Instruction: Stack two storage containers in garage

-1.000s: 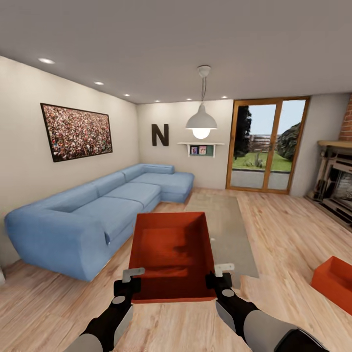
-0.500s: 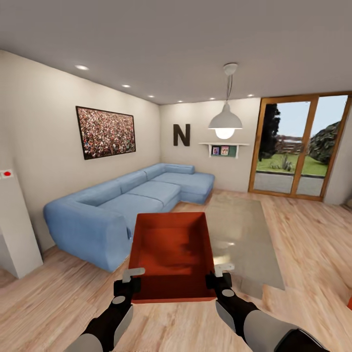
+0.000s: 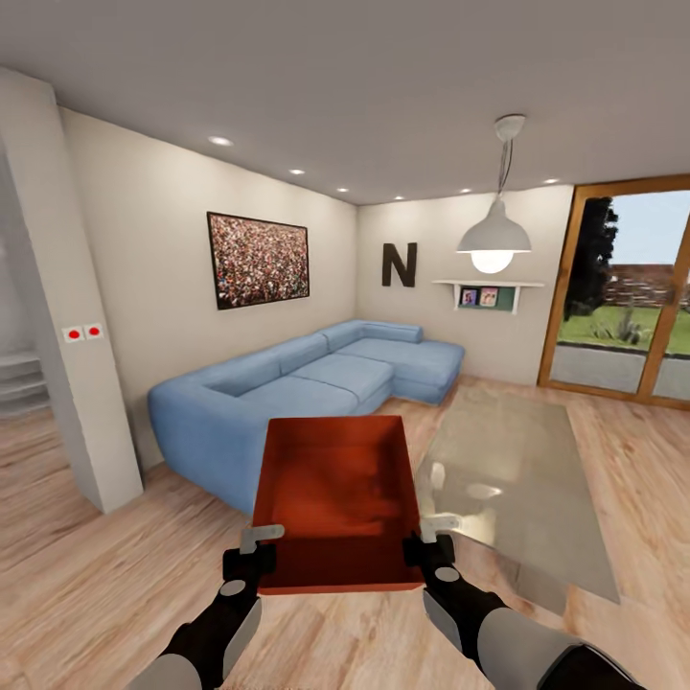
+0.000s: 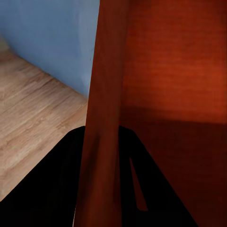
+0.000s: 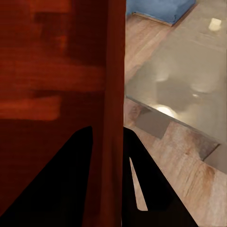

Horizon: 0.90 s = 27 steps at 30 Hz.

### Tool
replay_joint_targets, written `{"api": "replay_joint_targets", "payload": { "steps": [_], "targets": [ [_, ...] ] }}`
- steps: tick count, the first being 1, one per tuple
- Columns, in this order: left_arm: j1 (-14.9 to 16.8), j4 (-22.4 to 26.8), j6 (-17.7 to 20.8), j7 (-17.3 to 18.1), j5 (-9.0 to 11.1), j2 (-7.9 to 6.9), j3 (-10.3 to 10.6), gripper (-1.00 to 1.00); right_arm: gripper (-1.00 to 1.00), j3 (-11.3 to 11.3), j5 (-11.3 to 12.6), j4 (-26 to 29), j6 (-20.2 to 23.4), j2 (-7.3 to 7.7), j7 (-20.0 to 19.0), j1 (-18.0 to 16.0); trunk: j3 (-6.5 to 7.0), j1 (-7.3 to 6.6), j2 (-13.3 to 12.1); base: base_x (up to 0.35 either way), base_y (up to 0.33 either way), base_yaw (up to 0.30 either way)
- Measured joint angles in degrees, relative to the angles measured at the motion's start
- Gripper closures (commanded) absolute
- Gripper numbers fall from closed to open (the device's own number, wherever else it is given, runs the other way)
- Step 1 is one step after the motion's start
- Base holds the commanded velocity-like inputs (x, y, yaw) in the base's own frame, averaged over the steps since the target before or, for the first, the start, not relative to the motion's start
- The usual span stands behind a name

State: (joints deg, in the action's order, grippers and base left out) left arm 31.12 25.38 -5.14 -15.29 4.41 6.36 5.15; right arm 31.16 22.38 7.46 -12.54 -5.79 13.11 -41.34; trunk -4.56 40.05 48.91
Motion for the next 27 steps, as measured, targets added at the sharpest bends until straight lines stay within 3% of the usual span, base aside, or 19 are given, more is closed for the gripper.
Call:
{"api": "replay_joint_targets", "payload": {
  "steps": [27],
  "targets": [
    [-0.01,0.0,0.02,-0.17,0.43,-0.08,0.47,1.0,1.0,0.01,-0.01,0.0,0.03,0.0,0.01,0.0,0.0,0.0,0.0,0.0,0.0,0.3]
  ]
}}
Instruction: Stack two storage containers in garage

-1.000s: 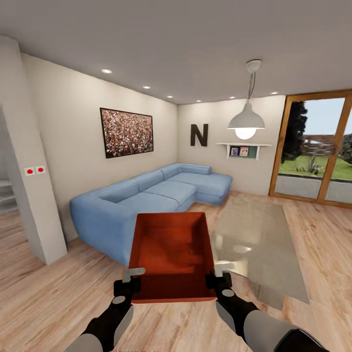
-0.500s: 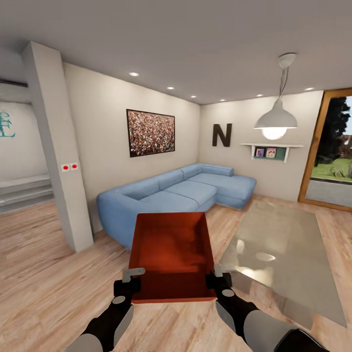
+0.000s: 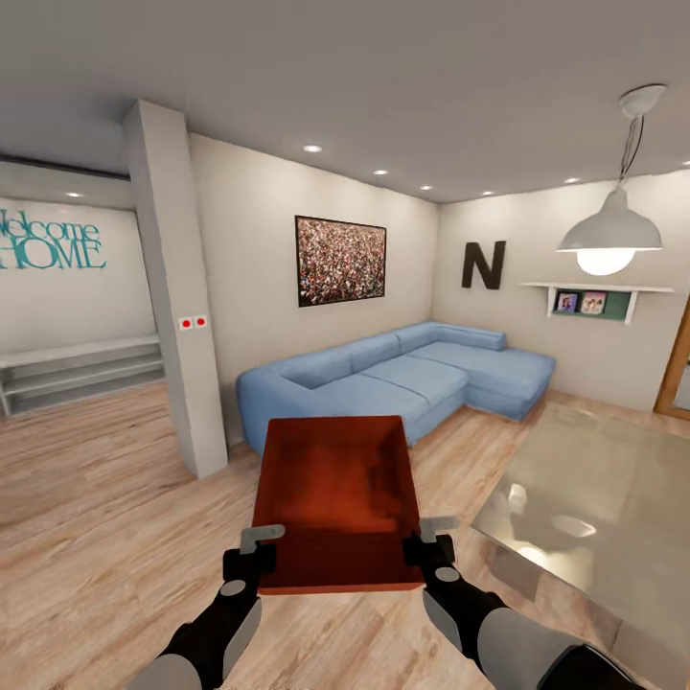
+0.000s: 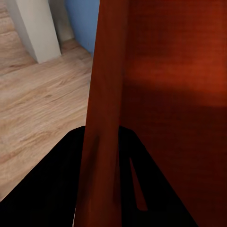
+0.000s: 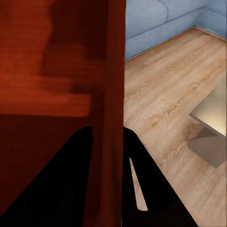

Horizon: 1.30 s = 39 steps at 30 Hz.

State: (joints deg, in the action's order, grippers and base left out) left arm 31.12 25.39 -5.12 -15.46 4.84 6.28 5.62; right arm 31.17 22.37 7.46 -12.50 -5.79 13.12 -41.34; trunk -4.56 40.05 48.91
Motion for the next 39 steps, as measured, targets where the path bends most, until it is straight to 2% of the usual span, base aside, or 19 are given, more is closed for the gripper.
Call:
{"api": "replay_joint_targets", "payload": {
  "steps": [39],
  "targets": [
    [0.0,0.03,0.0,-0.05,0.06,-0.01,0.12,1.0,1.0,-0.05,-0.01,-0.07,-0.12,0.0,-0.02,0.0,0.0,0.0,0.0,0.0,0.0,0.3]
  ]
}}
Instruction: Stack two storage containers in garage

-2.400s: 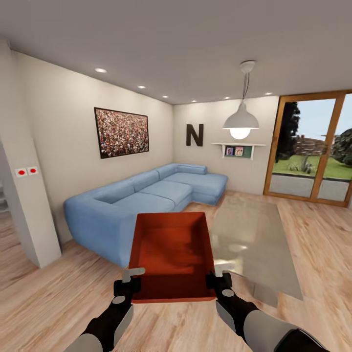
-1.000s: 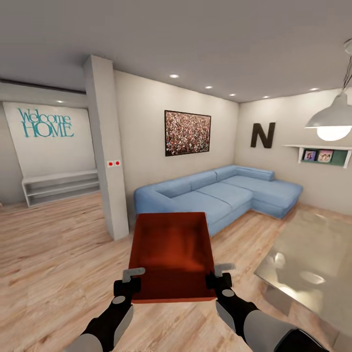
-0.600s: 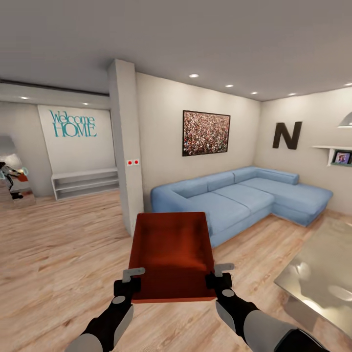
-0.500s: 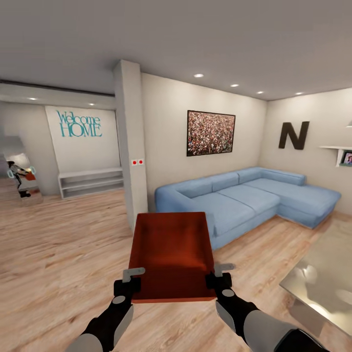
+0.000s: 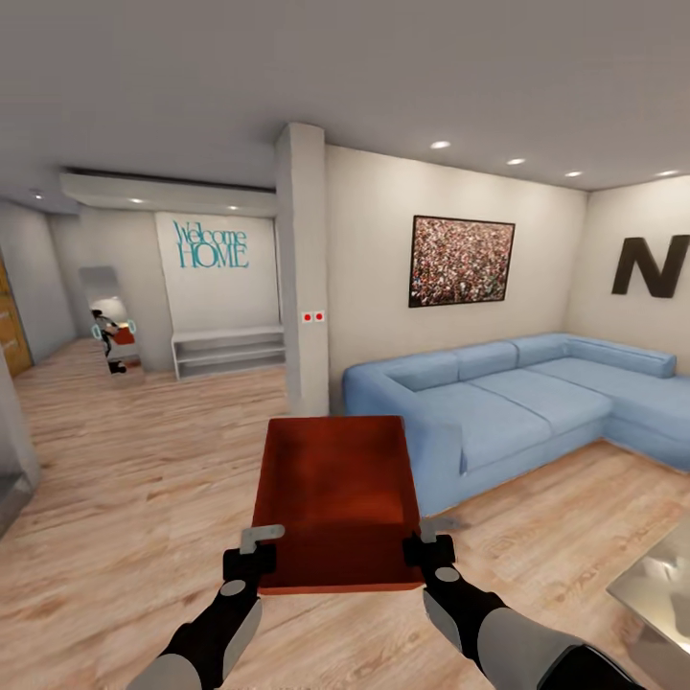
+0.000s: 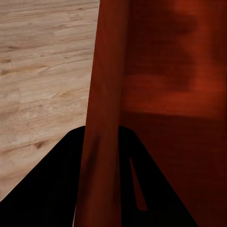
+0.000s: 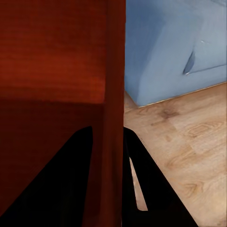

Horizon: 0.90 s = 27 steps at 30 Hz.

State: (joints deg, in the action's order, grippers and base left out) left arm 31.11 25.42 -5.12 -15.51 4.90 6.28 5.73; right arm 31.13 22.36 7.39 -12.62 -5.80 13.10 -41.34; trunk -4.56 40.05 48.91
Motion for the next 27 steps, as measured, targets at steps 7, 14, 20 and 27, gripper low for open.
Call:
{"api": "replay_joint_targets", "payload": {
  "steps": [7,14,20,27],
  "targets": [
    [-0.01,-0.03,-0.02,0.18,-0.41,0.08,-0.49,1.0,1.0,0.0,-0.03,0.03,0.06,0.0,0.0,0.0,0.0,0.0,0.0,0.0,0.0,0.3],
    [-0.02,0.04,-0.02,0.2,-0.52,0.09,-0.57,1.0,1.0,0.02,0.02,0.03,-0.02,0.0,0.0,0.0,0.0,0.0,0.0,0.0,0.0,0.3],
    [-0.01,0.05,-0.02,0.15,-0.4,0.06,-0.43,1.0,1.0,0.03,0.03,0.04,-0.03,0.0,0.02,0.0,0.0,0.0,0.0,0.0,0.0,0.3],
    [0.01,-0.01,-0.02,0.18,-0.42,0.07,-0.47,1.0,1.0,0.02,0.02,0.04,0.02,0.0,0.02,0.0,0.0,0.0,0.0,0.0,0.0,0.3]
  ]
}}
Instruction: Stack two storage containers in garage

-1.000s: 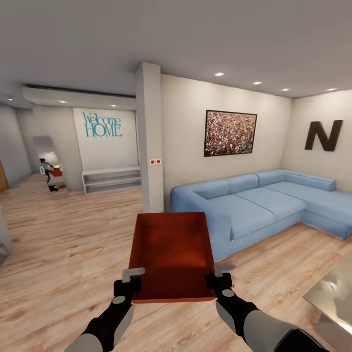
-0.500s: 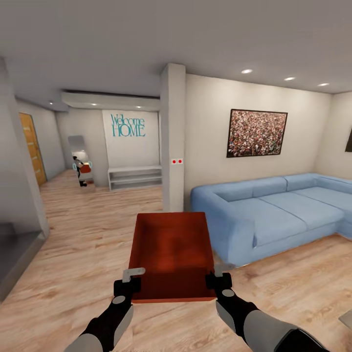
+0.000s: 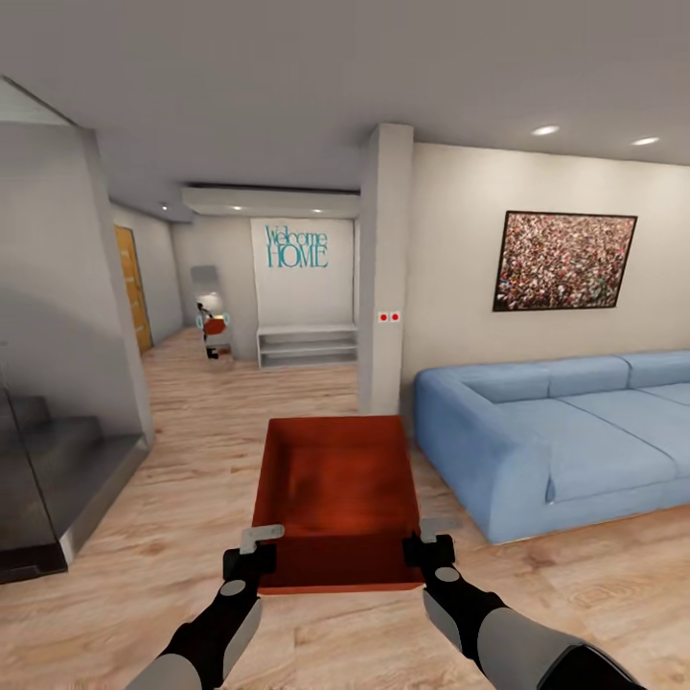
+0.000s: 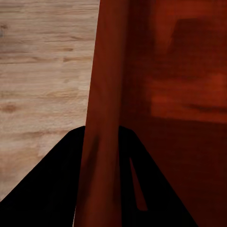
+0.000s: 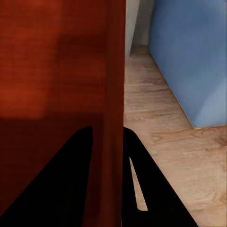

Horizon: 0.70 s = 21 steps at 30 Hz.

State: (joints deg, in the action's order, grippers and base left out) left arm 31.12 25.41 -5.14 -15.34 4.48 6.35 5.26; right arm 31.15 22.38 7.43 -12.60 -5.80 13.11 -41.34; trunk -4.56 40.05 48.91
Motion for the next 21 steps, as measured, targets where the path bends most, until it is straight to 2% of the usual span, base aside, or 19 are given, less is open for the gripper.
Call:
{"api": "replay_joint_targets", "payload": {
  "steps": [21],
  "targets": [
    [-0.01,0.0,0.01,-0.15,0.38,-0.06,0.4,1.0,1.0,-0.04,-0.07,-0.02,0.01,0.0,-0.01,0.0,0.0,0.0,0.0,0.0,0.0,0.3]
  ]
}}
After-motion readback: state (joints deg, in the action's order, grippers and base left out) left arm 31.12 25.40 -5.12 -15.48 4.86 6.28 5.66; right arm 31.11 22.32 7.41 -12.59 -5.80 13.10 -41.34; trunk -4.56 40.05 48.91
